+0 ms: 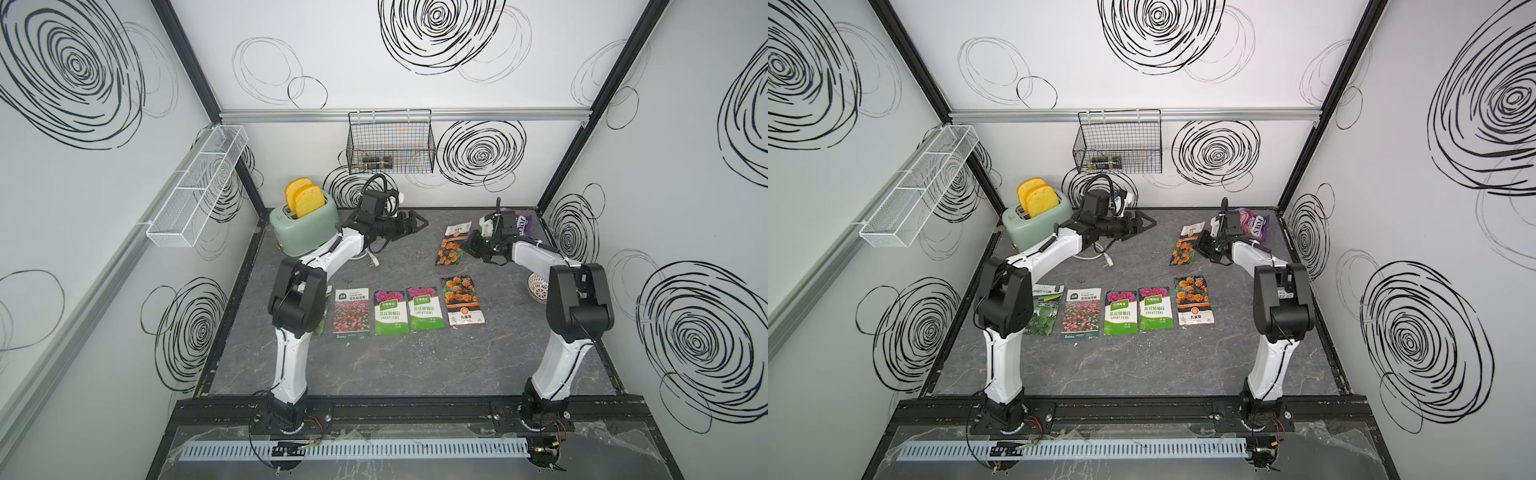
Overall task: Arrange the seed packets in a row
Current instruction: Pick up the seed packet from the center of the board.
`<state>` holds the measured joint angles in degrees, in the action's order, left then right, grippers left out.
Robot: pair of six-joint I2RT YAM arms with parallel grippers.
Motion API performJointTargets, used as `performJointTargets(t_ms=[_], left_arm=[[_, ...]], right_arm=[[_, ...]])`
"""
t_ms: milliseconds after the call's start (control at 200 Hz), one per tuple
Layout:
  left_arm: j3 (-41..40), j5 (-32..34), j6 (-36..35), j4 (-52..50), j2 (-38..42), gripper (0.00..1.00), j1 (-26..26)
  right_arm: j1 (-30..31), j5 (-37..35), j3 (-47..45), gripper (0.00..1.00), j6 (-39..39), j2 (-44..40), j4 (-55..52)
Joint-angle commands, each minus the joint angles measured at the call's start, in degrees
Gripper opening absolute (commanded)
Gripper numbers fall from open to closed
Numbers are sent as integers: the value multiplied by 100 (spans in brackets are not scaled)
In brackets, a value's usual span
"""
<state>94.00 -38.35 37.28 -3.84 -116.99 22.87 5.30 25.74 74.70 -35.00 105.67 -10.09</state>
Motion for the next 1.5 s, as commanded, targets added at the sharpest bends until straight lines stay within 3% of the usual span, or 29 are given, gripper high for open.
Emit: performJointTargets(t_ms=[0, 385, 560, 690, 956, 1091, 1281, 1491], left_arm=[[-815, 30, -252, 116, 400, 85, -20], [-2565, -372, -607, 575, 1865, 83, 109], [-3203, -411, -440, 938, 2404, 80, 239], [-3732, -223, 168, 1289, 2840, 80, 309], [-4722, 477, 2217, 2353, 3716, 80, 611], [-4970, 556, 3149, 2835, 3888, 79, 789], [-5446, 777, 4313, 3503, 4205, 76, 1058], [-5783, 1120, 4835, 3639, 4574, 77, 1226]], right_arm=[[32, 245, -283, 0, 275, -617, -276], [263, 1287, -1673, 0, 535, -2789, -535], [498, 1246, -2240, 0, 394, -3659, -469], [515, 1021, -2839, 0, -519, -4327, 220], [1028, -316, -3550, 0, -2600, -5145, 1407], [1296, -758, -3506, 0, -3152, -5127, 1562], [1480, -860, -3585, 0, -3635, -4929, 1752], [1599, -968, -3870, 0, -3978, -4880, 2046]])
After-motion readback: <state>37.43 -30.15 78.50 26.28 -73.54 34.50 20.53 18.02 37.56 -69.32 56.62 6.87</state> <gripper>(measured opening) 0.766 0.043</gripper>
